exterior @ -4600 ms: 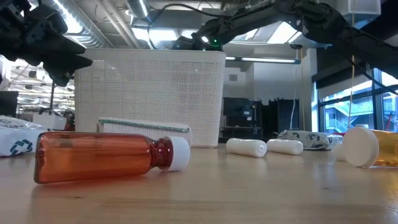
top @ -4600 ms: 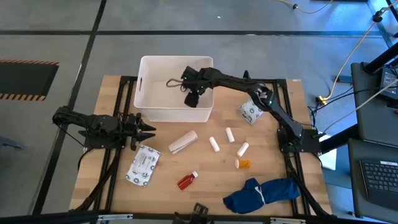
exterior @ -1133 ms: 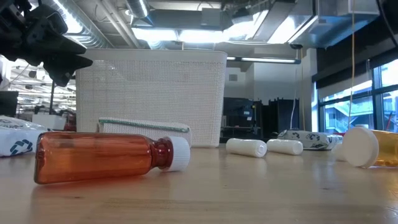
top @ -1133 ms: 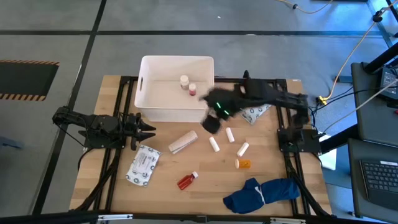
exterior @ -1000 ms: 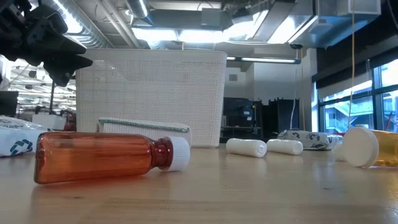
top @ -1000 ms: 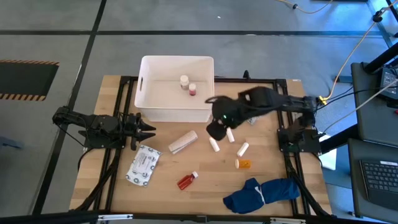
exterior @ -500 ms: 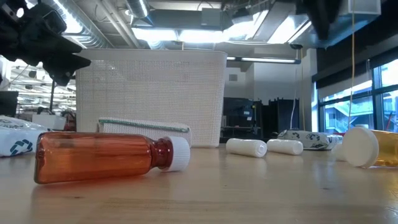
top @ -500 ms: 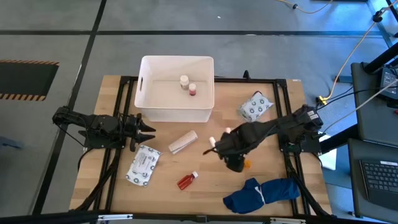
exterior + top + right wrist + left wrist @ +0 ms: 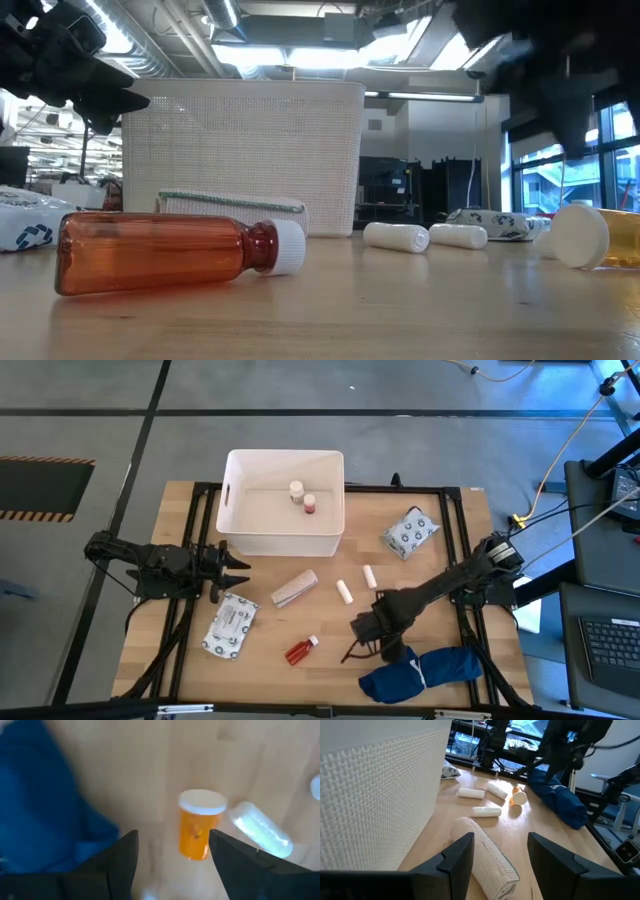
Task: Pick & place medical supplies in basket/bin
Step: Put the orange medicine bottle into the white bin
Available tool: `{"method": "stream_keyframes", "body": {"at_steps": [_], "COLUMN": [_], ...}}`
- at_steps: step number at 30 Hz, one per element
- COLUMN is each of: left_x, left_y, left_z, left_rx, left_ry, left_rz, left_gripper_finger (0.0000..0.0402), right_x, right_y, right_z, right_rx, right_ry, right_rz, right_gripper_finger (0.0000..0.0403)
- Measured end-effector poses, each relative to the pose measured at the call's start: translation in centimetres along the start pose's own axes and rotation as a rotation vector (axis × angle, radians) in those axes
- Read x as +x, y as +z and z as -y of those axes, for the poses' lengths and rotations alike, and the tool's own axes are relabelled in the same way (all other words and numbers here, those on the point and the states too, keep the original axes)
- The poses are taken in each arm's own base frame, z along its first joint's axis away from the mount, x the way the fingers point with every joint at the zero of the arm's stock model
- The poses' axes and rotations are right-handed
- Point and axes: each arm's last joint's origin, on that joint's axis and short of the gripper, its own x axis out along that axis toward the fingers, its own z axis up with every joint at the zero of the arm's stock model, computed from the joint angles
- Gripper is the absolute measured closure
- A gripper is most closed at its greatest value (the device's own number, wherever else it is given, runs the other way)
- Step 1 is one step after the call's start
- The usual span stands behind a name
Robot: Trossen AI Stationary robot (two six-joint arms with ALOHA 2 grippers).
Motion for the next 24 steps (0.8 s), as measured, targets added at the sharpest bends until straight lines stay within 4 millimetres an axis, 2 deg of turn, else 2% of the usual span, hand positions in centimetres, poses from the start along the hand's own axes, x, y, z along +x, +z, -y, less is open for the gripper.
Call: {"method": "stream_keyframes", "body": {"at_steps": [5,9,24], "left_x": [0.1,0.1,0.6], "left_y": [-0.1,-0.1,-0.5], "left_z": [0.0,0.0,0.0], "left_rx": [0.000,-0.005,-0.039], "left_ry": [0.002,0.006,0.026], "left_rz": [-0.008,-0.019,-0.073], "left_gripper_finger": [0.0221,0.0221,0.0221], "right_x": [2.8,4.2,7.3], "right_y": [-0.8,-1.5,-2.3], "right_z": [0.6,1.0,1.6], "right_rx": [0.031,0.060,0.064], "right_ry": [-0.043,-0.052,-0.035], "right_rz": [-0.019,-0.052,-0.015], "right_gripper_finger": [0.0160,0.0160,0.0160]}}
